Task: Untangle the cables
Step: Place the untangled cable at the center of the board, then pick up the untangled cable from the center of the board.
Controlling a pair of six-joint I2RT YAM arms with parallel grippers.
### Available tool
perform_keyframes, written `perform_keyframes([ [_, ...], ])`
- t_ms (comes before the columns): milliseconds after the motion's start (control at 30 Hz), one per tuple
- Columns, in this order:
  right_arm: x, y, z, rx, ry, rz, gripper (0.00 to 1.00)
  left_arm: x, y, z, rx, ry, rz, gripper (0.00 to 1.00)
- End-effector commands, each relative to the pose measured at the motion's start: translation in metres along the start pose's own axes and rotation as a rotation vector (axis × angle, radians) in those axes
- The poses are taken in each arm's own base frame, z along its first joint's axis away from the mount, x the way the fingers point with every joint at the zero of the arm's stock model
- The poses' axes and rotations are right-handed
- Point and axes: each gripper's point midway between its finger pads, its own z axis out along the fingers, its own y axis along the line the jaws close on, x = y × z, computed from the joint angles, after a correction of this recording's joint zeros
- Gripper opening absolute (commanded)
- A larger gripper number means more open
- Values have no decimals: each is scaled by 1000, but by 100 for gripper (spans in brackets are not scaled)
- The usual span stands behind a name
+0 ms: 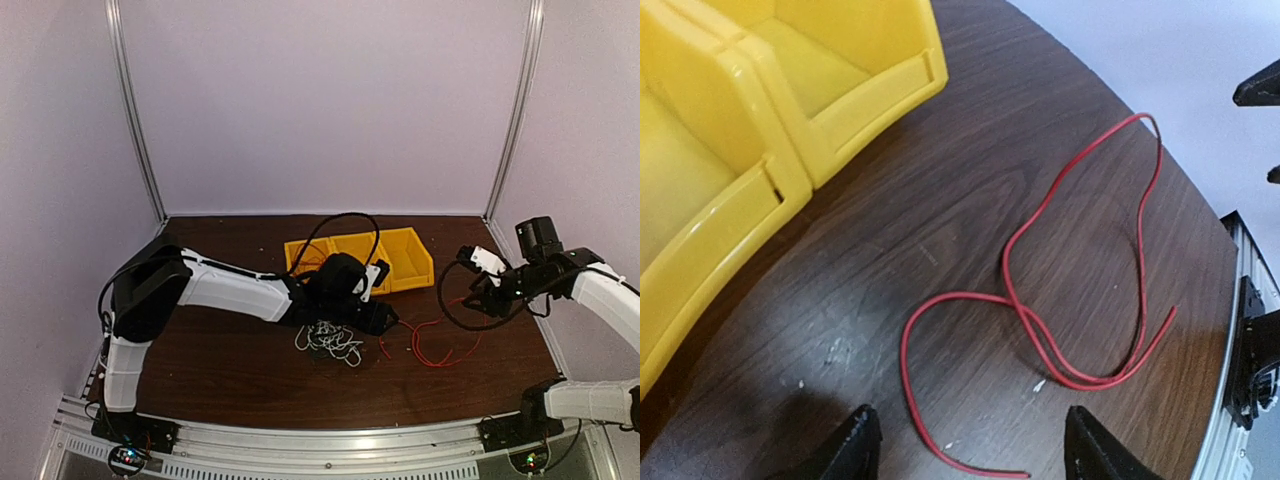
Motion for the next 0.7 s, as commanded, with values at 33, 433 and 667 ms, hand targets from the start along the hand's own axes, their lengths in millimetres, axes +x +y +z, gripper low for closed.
perform_keyframes([
  [33,12,41,30,-154,82,-121,41,-35,5,-35,-61,-115,6,64],
  [433,46,102,77,-345,278,-249,49,-70,65,-102,-211,-286,-96,64],
  [667,70,111,90,-374,378,-275,51,-68,63,-107,-197,-299,-86,64],
])
